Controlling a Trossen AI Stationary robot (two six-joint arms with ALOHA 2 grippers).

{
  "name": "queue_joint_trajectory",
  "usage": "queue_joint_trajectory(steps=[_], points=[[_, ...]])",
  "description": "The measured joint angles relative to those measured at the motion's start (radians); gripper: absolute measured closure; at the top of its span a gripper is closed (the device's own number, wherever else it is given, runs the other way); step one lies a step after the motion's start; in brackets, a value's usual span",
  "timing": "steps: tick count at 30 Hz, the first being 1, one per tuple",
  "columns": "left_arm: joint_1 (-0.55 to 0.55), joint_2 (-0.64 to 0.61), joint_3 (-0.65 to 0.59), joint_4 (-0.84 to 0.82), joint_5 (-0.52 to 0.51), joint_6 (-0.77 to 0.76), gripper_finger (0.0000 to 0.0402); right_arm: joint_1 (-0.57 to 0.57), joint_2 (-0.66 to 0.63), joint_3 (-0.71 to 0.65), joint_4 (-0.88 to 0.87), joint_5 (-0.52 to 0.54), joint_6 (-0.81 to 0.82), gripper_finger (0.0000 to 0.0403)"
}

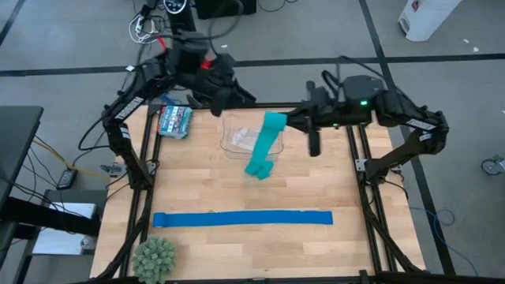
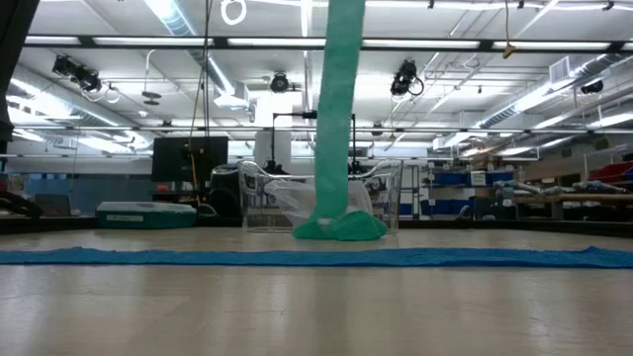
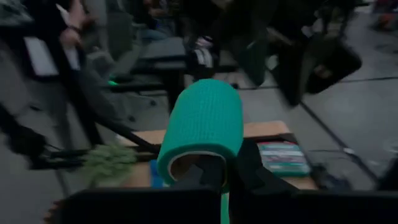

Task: Roll bandage
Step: Roll the green bandage

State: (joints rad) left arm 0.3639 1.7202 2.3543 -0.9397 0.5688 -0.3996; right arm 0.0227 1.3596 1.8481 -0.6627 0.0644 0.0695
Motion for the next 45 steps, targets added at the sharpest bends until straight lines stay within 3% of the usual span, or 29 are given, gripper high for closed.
queue_joint_trajectory(steps=[6,13,21,35,45], points=[[-0.004,-0.056,0.002,0.034,-0.047,0.059,0.0230,-0.048,-0.062,0.000,-0.031,-0.124,0.204,0.0402],[-0.106,-0.074,0.002,0.032,-0.246,0.284,0.0244,-0.156,-0.029,0.000,-0.026,-0.378,0.535,0.0403],[-0.180,-0.069,0.002,0.027,-0.396,0.413,0.0245,-0.196,0.063,0.000,0.081,-0.549,0.615,0.0403],[-0.293,-0.069,0.002,-0.040,-0.654,0.660,0.0245,-0.290,0.094,0.000,0.181,-0.700,0.770,0.0403],[-0.294,-0.069,0.002,-0.047,-0.676,0.676,0.0245,-0.299,0.144,0.000,0.220,-0.725,0.812,0.0403]])
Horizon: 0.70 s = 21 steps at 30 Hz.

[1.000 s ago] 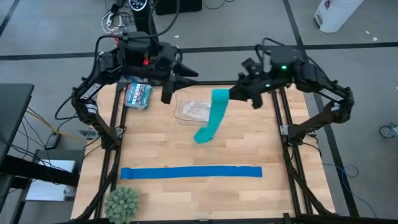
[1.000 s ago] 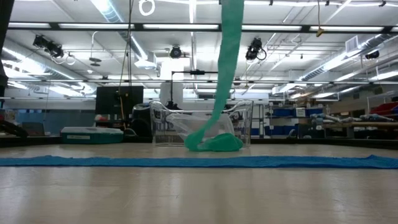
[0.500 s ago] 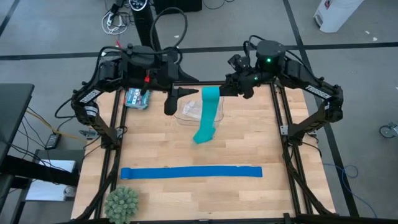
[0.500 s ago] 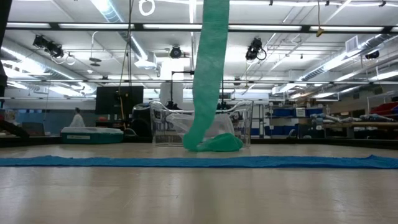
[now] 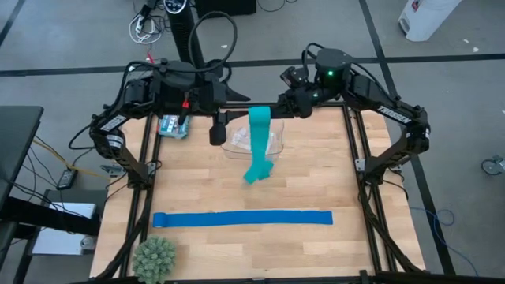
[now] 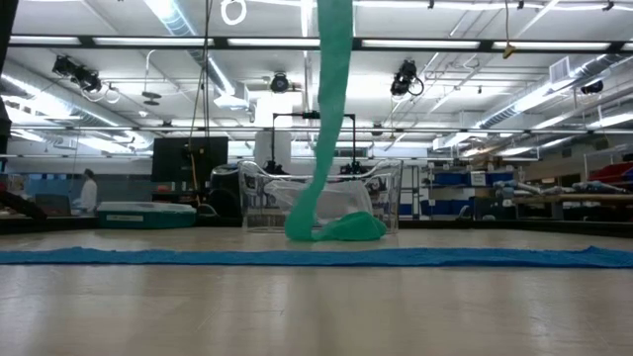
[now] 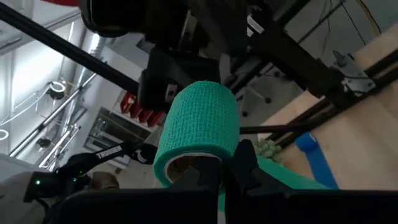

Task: Roll bandage
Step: Roll the green bandage

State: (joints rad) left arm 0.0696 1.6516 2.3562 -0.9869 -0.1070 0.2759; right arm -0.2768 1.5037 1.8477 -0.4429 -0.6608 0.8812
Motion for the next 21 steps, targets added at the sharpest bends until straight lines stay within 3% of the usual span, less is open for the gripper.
queue_joint_trajectory(steps=[11,14,18,21], points=[[0.000,0.000,0.000,-0.010,0.005,0.009,0.0257,-0.008,0.026,0.000,0.021,-0.016,0.019,0.0403],[0.000,0.000,0.000,-0.012,0.018,0.009,0.0292,-0.007,0.032,0.000,0.031,-0.016,0.021,0.0402],[0.001,0.000,0.000,-0.020,0.050,-0.012,0.0377,-0.006,0.032,0.000,0.035,0.017,0.016,0.0387],[0.002,-0.002,0.000,-0.021,0.049,-0.073,0.0386,-0.006,0.031,0.000,0.041,0.024,0.005,0.0365]])
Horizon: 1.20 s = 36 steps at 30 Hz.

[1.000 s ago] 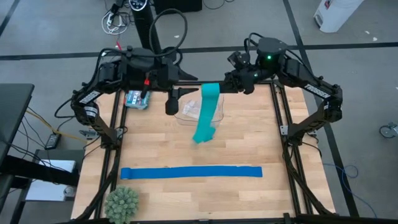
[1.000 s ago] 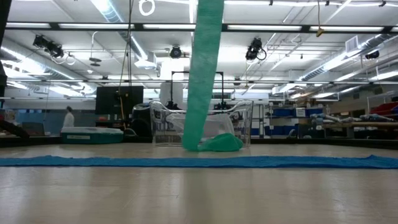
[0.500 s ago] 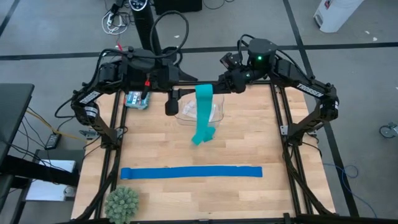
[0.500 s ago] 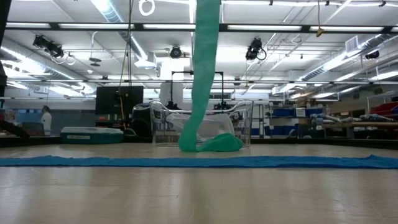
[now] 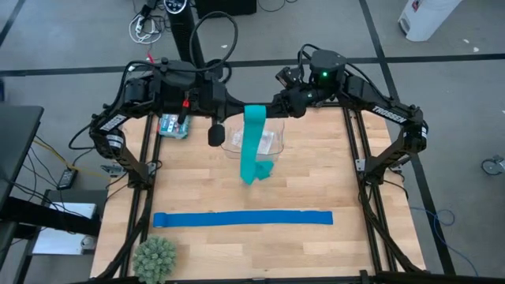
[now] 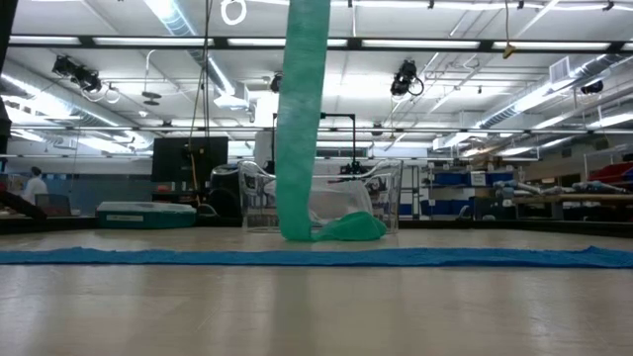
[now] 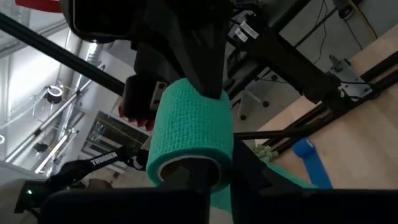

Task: Roll bandage
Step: Roll the green bandage

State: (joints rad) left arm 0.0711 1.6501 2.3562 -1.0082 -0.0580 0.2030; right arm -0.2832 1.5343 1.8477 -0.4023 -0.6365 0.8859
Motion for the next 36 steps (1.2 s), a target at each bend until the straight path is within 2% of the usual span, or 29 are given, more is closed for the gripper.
queue_joint_trajectory(steps=[5,7,11,18,23,29,36], points=[[0.020,-0.002,0.000,0.000,0.017,-0.124,0.0389,-0.019,-0.021,-0.001,-0.002,0.007,-0.059,0.0326],[0.034,-0.004,0.000,0.005,0.038,-0.179,0.0389,-0.024,-0.044,-0.001,-0.005,0.043,-0.094,0.0317],[0.067,-0.011,0.000,0.012,0.120,-0.261,0.0389,-0.017,-0.090,0.000,-0.008,0.153,-0.242,0.0317],[0.101,-0.007,0.000,0.031,0.190,-0.360,0.0389,0.047,-0.130,0.001,-0.035,0.359,-0.527,0.0319],[0.120,-0.007,0.000,0.066,0.231,-0.447,0.0390,0.099,-0.137,0.001,-0.079,0.434,-0.688,0.0318],[0.132,-0.007,0.000,0.074,0.241,-0.522,0.0390,0.153,-0.138,0.000,-0.070,0.573,-0.817,0.0309],[0.132,-0.007,0.000,0.075,0.245,-0.612,0.0390,0.204,-0.139,0.000,-0.051,0.657,-0.911,0.0300]])
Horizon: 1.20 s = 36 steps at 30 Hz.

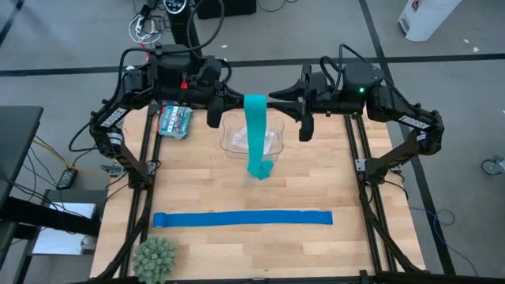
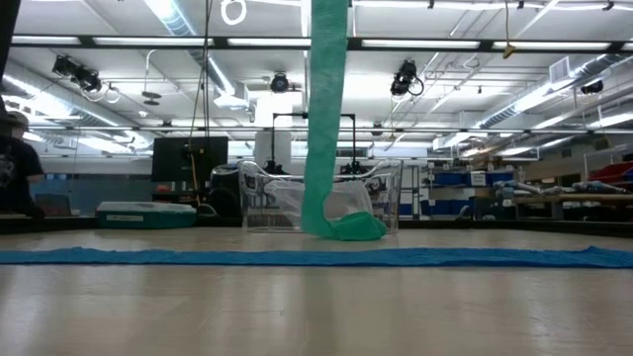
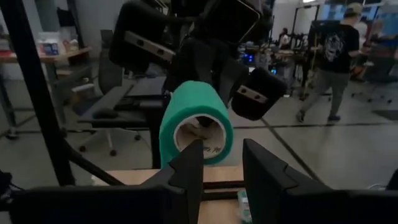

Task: Roll bandage
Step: Roll the green bandage

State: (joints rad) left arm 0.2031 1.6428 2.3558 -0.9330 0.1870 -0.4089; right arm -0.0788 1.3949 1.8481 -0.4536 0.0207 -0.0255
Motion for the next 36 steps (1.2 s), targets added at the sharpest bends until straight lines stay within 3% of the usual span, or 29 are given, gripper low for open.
queue_joint_trajectory(steps=[17,27,36], points=[[0.000,0.000,0.000,0.033,0.036,-0.188,0.0390,0.040,0.000,0.000,0.026,0.068,-0.093,0.0295],[0.000,0.000,0.000,0.077,0.034,-0.231,0.0391,0.040,-0.015,-0.001,-0.025,0.022,0.050,0.0268],[0.000,0.000,0.000,0.080,0.013,-0.231,0.0391,0.040,-0.029,0.000,-0.056,-0.066,0.112,0.0268]])
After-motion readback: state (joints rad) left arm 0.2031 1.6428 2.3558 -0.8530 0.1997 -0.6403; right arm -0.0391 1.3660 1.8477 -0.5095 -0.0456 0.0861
